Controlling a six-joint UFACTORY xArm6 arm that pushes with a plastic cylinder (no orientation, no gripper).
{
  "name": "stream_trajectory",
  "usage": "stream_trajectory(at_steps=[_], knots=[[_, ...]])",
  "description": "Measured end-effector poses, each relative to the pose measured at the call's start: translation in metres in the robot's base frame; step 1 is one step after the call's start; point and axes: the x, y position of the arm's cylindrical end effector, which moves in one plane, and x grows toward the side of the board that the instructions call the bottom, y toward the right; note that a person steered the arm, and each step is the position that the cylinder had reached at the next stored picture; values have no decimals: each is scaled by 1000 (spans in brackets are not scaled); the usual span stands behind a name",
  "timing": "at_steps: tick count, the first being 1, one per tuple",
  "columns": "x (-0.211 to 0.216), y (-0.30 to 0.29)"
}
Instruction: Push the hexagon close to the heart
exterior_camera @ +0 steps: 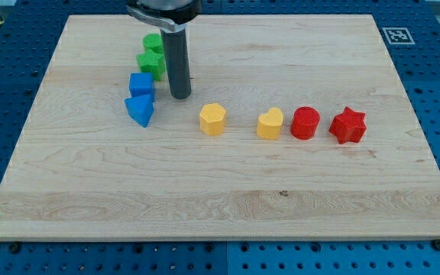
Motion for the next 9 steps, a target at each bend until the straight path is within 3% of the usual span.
stream_trajectory(at_steps=[5, 9], knots=[[46, -2], [47, 50]])
